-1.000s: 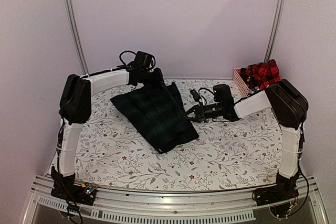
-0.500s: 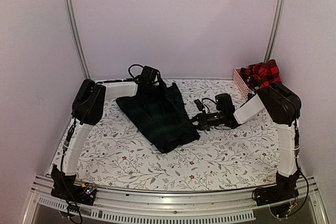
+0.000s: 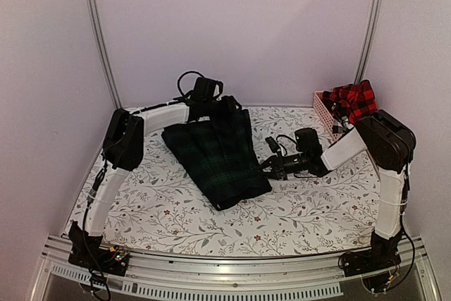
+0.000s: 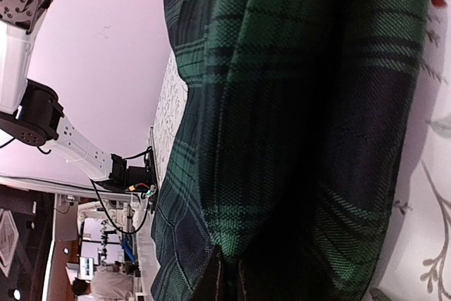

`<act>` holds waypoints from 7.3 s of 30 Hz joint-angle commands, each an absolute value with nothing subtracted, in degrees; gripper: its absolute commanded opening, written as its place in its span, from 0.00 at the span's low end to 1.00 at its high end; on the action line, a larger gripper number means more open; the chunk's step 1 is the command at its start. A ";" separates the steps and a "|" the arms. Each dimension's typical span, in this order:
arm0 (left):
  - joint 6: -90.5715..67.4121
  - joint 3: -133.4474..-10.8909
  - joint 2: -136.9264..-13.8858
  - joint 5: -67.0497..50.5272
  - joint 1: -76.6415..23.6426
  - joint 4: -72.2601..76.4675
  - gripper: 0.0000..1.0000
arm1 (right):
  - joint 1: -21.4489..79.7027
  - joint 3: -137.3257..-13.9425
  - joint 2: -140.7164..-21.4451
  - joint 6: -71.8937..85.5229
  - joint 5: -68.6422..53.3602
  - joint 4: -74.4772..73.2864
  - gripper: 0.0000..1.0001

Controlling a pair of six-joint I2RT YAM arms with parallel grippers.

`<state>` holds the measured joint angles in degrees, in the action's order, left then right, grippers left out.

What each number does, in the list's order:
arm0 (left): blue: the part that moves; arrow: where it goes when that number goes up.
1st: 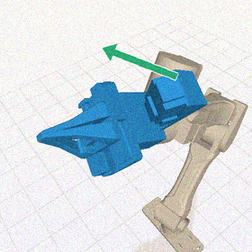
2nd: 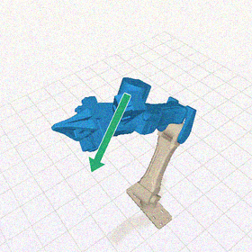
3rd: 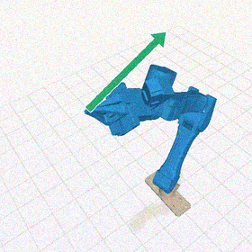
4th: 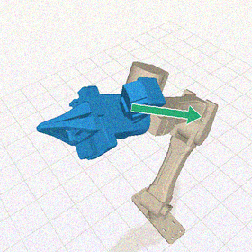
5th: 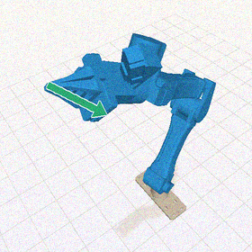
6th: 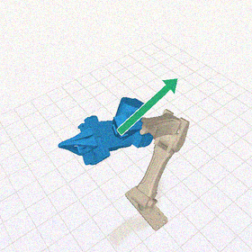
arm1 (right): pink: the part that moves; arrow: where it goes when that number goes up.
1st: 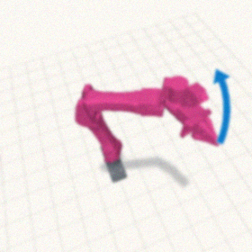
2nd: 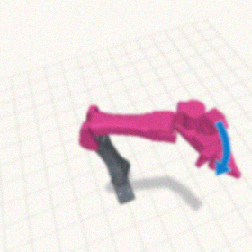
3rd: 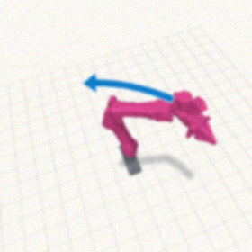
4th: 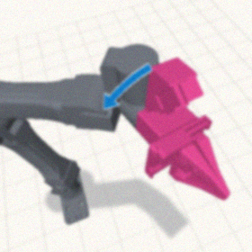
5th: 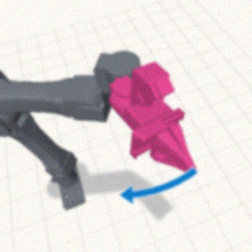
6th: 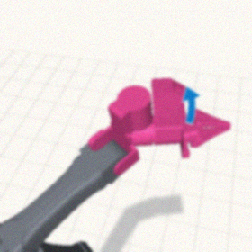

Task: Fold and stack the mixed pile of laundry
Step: Fold the flattened skirt at the center of the board, then adjust the rectangle-folded skirt at the center of the board, then move the rectangle-folded skirt to the center of the board, then pick up the rectangle-folded skirt from the center of the board.

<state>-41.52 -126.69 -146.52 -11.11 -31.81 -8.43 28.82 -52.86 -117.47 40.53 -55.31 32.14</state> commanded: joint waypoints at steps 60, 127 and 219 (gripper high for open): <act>1.51 -69.87 -111.25 5.57 -60.74 -9.72 0.71 | 30.59 -47.11 -97.97 25.47 -37.12 8.18 0.38; -19.59 -49.03 -96.38 -18.31 -46.97 18.69 0.55 | 30.91 -50.80 -118.38 26.81 -47.98 13.98 0.22; 15.12 -47.43 -103.11 41.84 -78.42 6.47 0.17 | 37.70 -50.24 -122.35 23.82 -53.04 18.44 0.36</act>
